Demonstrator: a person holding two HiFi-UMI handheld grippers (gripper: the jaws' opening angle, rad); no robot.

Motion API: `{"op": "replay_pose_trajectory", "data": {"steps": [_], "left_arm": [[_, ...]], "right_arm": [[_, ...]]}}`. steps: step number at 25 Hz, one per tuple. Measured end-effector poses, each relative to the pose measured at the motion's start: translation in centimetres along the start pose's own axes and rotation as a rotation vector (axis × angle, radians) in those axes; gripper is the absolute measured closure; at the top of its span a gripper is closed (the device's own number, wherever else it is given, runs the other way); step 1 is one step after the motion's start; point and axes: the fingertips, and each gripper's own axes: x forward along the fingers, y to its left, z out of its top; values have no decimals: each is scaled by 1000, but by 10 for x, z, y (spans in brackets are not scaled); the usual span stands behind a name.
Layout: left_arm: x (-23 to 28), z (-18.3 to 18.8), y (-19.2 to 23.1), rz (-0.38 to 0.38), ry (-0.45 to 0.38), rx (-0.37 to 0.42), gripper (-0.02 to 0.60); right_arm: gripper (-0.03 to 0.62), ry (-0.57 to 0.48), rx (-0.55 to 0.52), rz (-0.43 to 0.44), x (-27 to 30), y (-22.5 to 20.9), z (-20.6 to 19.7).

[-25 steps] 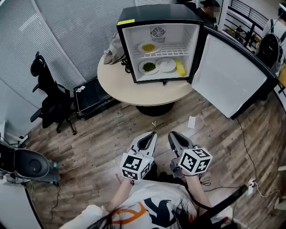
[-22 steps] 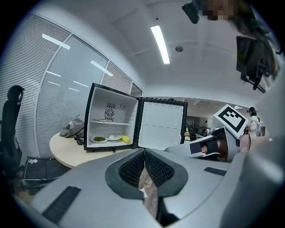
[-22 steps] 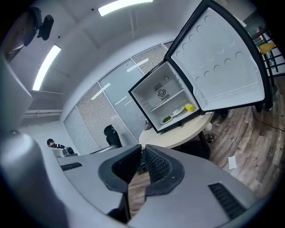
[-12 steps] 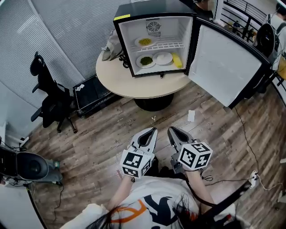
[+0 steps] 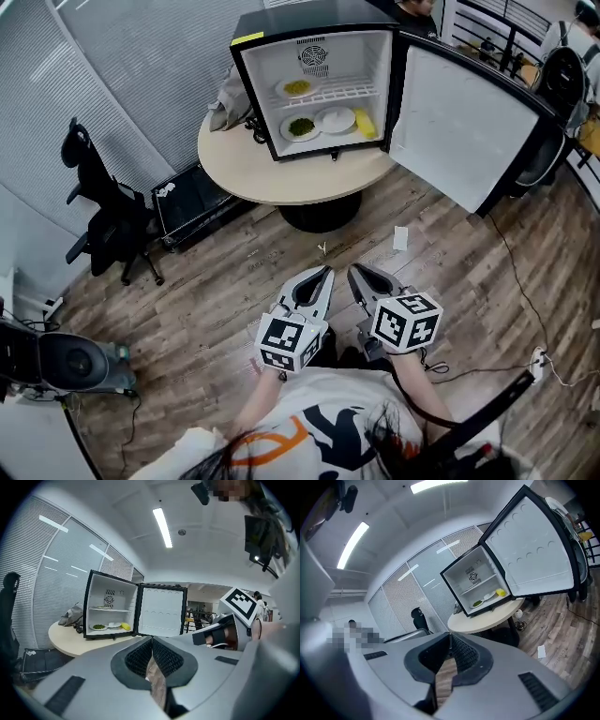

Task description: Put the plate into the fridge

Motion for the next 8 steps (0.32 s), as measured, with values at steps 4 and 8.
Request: {"op": "replay_pose_trajectory", "data": {"steps": [4,8], "left_arm": [[-2,2,2,0,-4,7,568],[-4,3,5,18,-11,9,568]], "right_arm": [[566,11,-8,-4,6,0,-2],[566,42,-15,13,12,0,-8]]}}
